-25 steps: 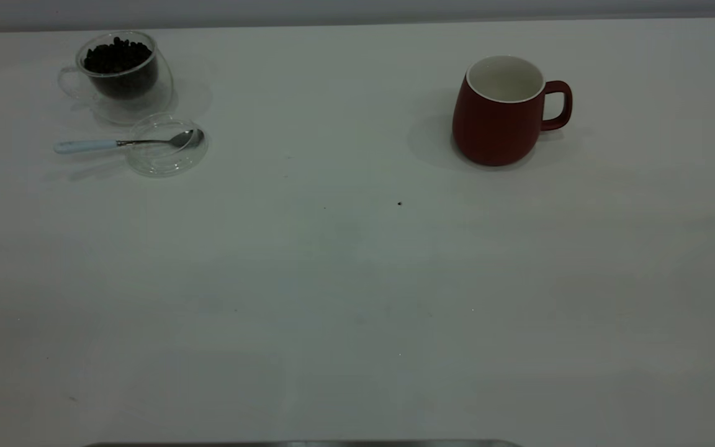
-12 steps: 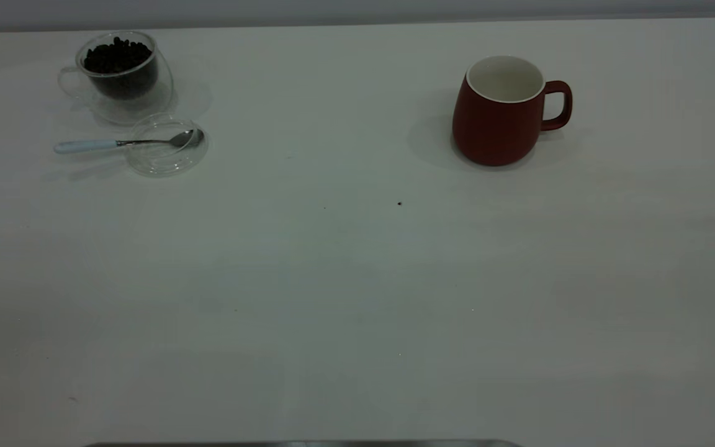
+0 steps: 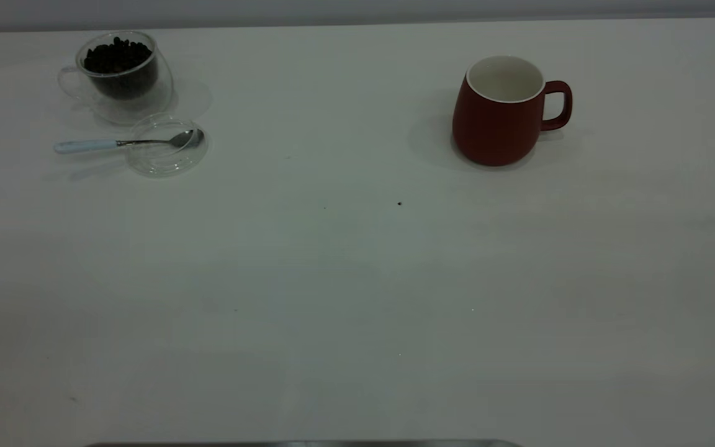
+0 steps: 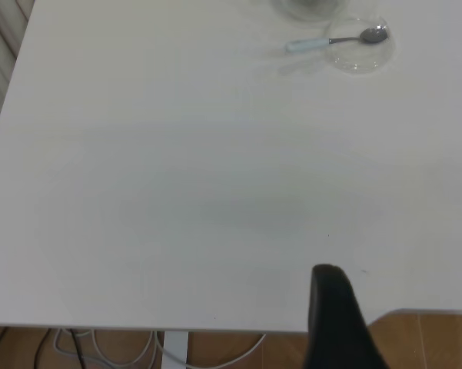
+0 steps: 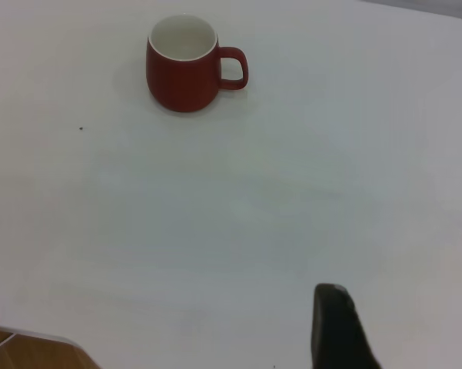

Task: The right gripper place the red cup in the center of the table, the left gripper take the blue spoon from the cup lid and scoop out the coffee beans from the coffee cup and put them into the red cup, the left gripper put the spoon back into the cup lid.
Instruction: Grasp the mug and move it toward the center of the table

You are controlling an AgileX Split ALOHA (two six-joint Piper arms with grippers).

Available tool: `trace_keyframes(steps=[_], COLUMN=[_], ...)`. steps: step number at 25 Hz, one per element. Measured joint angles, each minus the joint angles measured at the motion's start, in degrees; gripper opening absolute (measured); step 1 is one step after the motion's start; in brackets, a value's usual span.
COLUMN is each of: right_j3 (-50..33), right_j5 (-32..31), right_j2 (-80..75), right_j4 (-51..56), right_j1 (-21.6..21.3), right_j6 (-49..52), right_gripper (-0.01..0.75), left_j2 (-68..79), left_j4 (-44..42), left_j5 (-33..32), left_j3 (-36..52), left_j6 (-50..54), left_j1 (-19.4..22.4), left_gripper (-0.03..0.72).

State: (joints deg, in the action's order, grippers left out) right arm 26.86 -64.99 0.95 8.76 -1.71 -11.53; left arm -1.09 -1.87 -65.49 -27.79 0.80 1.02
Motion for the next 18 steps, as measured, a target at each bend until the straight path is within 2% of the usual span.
trace_keyframes(steps=[8, 18], right_j3=[0.0, 0.0], right_j5=[0.05, 0.37], right_j2=[0.0, -2.41], right_j4=[2.41, 2.62], right_j1=[0.0, 0.0], right_j6=[0.0, 0.0], right_gripper=[0.438, 0.397], left_j2=[0.0, 0.0], left_j4=[0.0, 0.0], left_j5=[0.0, 0.0], left_j3=[0.0, 0.0], left_j6=[0.06, 0.06], left_j1=[0.0, 0.0], left_gripper=[0.493, 0.493])
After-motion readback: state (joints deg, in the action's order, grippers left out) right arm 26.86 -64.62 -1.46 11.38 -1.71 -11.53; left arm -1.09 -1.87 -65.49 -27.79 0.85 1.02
